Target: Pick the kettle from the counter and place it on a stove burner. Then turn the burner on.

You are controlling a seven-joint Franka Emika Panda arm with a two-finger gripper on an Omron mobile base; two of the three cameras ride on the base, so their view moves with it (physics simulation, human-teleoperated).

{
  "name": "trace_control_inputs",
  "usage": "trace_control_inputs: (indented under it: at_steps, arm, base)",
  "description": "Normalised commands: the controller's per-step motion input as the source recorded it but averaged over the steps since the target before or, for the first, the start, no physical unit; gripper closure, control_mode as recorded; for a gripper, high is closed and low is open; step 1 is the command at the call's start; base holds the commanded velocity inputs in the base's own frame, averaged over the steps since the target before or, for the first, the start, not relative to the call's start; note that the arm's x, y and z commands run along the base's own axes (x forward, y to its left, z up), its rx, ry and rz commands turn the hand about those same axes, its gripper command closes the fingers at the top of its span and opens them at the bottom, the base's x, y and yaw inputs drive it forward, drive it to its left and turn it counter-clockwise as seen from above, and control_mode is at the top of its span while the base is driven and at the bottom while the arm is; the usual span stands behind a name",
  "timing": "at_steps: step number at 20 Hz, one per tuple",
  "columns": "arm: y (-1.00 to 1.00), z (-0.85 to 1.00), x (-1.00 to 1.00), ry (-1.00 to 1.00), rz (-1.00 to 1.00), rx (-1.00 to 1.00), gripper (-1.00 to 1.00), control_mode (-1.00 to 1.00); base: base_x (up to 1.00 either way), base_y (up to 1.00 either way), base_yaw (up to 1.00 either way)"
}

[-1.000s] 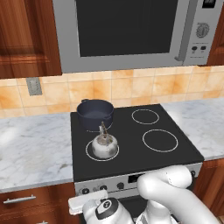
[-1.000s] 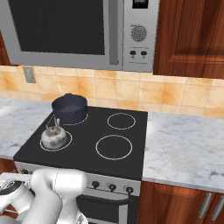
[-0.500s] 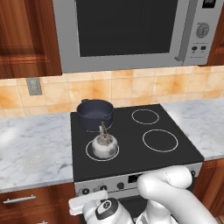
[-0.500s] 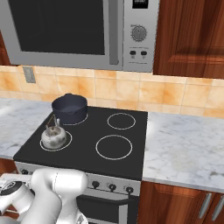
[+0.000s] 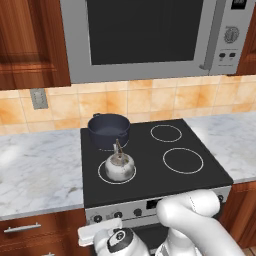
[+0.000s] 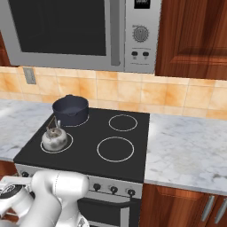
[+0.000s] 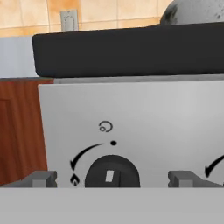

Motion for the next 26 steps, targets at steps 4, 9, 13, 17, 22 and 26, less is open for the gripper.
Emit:
trace_control_inputs:
  at_steps: [4, 9, 13, 17, 22, 26]
  arm:
    - [0.00, -0.05, 0.18, 0.00, 0.00, 0.00, -1.00, -1.00]
    - [0.00, -0.01, 0.15, 0.00, 0.00, 0.00, 1.00, -1.00]
    - [0.00, 0.00, 0.00, 0.00, 0.00, 0.00, 1.00, -1.00]
    - [0.00, 0.00, 0.00, 0.00, 0.00, 0.00, 1.00, -1.00]
    - [0.00, 0.07, 0.00, -0.04, 0.04, 0.00, 1.00, -1.00]
    - [0.01, 0.02, 0.00, -0.21, 0.25, -0.11, 1.00, -1.00]
  base:
    - [0.00, 0.00, 0.00]
    - [0.00, 0.00, 0.00]
    - [0.00, 0.00, 0.00]
    - [0.00, 0.00, 0.00]
    - [0.00, 0.00, 0.00]
    - [0.00, 0.00, 0.00]
